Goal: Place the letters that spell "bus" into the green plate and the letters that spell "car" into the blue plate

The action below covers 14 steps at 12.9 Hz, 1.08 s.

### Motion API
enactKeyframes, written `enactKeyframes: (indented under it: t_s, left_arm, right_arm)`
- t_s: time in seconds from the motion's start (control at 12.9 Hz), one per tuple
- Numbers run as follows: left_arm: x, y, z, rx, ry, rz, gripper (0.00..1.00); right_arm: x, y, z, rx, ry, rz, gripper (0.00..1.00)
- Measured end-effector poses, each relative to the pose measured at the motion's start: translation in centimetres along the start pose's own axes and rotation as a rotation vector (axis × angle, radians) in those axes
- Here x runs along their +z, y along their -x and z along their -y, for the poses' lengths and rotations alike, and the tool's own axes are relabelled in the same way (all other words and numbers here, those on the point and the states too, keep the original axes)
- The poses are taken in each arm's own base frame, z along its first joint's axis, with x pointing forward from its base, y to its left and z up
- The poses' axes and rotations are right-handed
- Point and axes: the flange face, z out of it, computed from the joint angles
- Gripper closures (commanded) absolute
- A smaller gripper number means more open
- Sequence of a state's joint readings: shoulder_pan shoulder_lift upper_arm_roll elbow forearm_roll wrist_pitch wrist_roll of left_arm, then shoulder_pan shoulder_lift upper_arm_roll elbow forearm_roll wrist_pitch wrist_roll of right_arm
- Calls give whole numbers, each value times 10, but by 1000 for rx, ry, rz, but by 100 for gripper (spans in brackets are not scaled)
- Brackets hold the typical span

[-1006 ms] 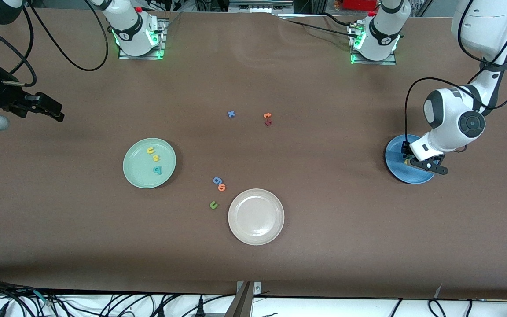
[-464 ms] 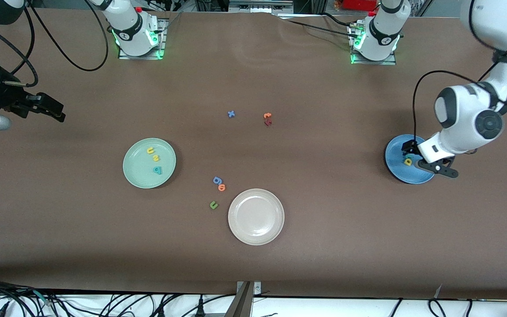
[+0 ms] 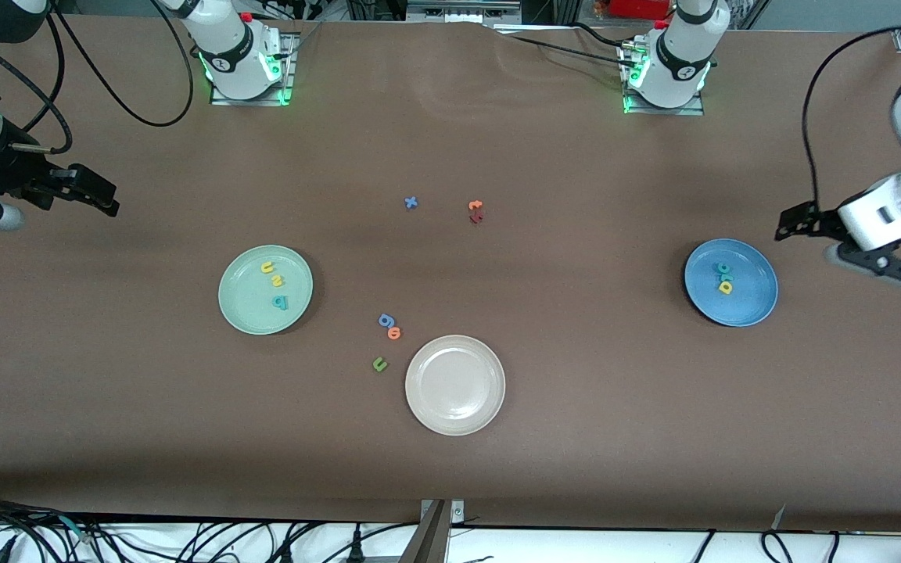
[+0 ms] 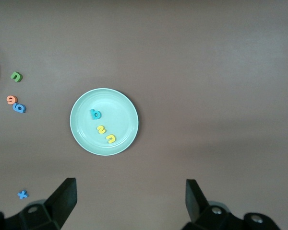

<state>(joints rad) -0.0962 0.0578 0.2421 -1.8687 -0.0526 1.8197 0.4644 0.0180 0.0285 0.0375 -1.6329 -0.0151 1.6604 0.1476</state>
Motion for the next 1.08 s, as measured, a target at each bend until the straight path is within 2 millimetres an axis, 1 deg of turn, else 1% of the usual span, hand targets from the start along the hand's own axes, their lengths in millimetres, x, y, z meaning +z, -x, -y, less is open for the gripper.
enactKeyframes:
  t_s: [0.15,0.31,0.54,0.62,0.7,0.85,1.01,1.08]
  left_arm:
    - [-43,8,-3,-33,-6,-36,0]
    - [-74,12,-7,-40,-14,-68,0]
    - [-128,15,-18,-25,-43,-140,0]
    - [-140,17,-20,-22,-49,-155,0]
    - [-147,18,-21,-21,-54,-161,0]
    - [-152,20,-21,-25,-56,-166,0]
    - [-150,23,-25,-29,-40,-131,0]
    - [-147,23,-31,-49,-27,-101,0]
  right_arm:
    - [0,0,0,0,0,0,0]
    - [0,0,0,0,0,0,0]
    - [0,0,0,-1,0,0,0]
    - [0,0,0,-1,0,0,0]
    - [0,0,0,-1,0,0,0]
    - [0,0,0,-3,0,0,0]
    - [0,0,0,-4,0,0,0]
    - [0,0,0,-5,0,0,0]
